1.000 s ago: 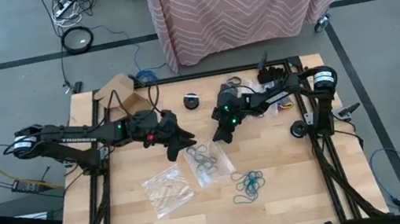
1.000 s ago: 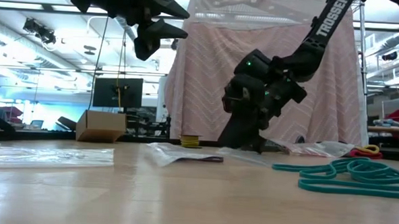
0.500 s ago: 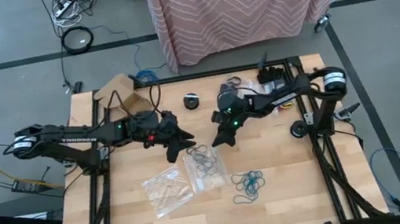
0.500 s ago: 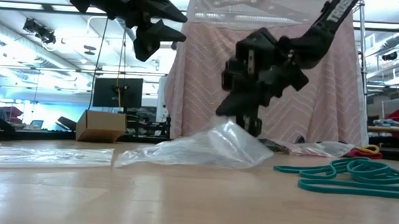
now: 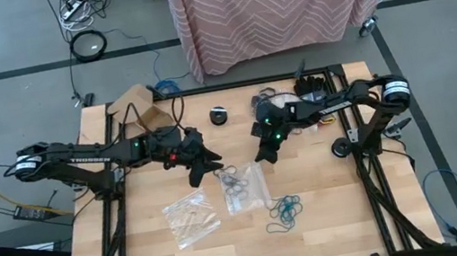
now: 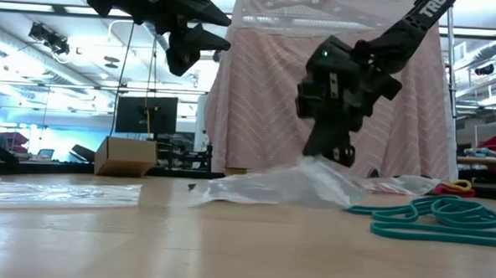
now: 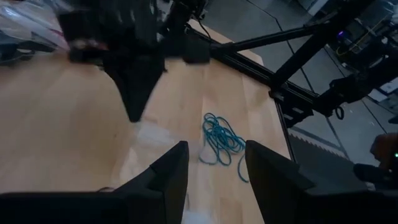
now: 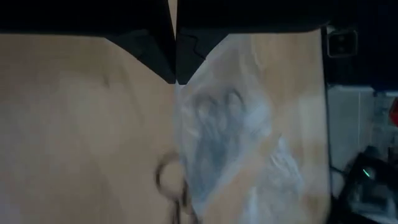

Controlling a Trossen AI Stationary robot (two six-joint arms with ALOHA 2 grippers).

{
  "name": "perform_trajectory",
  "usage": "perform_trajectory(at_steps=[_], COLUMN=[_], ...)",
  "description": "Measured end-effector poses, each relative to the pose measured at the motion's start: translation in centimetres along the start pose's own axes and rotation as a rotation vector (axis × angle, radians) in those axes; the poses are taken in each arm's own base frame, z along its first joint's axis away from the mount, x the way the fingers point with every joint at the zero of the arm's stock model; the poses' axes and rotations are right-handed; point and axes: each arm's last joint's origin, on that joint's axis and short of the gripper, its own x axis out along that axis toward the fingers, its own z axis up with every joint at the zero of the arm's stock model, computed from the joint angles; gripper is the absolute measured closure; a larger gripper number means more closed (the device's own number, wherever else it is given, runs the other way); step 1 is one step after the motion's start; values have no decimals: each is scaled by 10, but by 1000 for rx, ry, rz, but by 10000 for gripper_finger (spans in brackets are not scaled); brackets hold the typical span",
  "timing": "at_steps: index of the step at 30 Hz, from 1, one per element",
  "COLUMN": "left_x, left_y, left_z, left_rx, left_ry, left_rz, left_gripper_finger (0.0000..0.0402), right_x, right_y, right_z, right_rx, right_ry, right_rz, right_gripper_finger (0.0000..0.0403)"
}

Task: Sort rubber bands
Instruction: Open the transparent zip bag

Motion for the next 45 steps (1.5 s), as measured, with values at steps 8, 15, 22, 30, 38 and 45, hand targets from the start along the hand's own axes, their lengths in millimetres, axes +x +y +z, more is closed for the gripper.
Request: perform_trajectory(at_steps=[8, 15, 22, 30, 38, 45], left_x=[4, 16, 21, 31, 48, 70], left_y=[18, 48, 66, 73, 80, 78], left_z=[-13, -32, -53, -57, -55, -51], left_rx=[-75, -176, -279, -254, -329, -398], left_ry=[121, 75, -25, -167, -376, -464], left_rz=[108, 52, -25, -94, -279, -423], left_gripper_finger=[234, 233, 233, 233, 233, 233], right_x=[-34, -66, -99, -136, -166, -177], right_y=[30, 65, 95, 134, 170, 194], right_z=[15, 15, 15, 41, 75, 105], right_rx=[-64, -106, -134, -203, -274, -339], right_ry=[-201, -370, -556, -738, -844, -909], right_rz=[31, 39, 36, 57, 38, 51], right_gripper_finger=[403, 403, 403, 403, 403, 403])
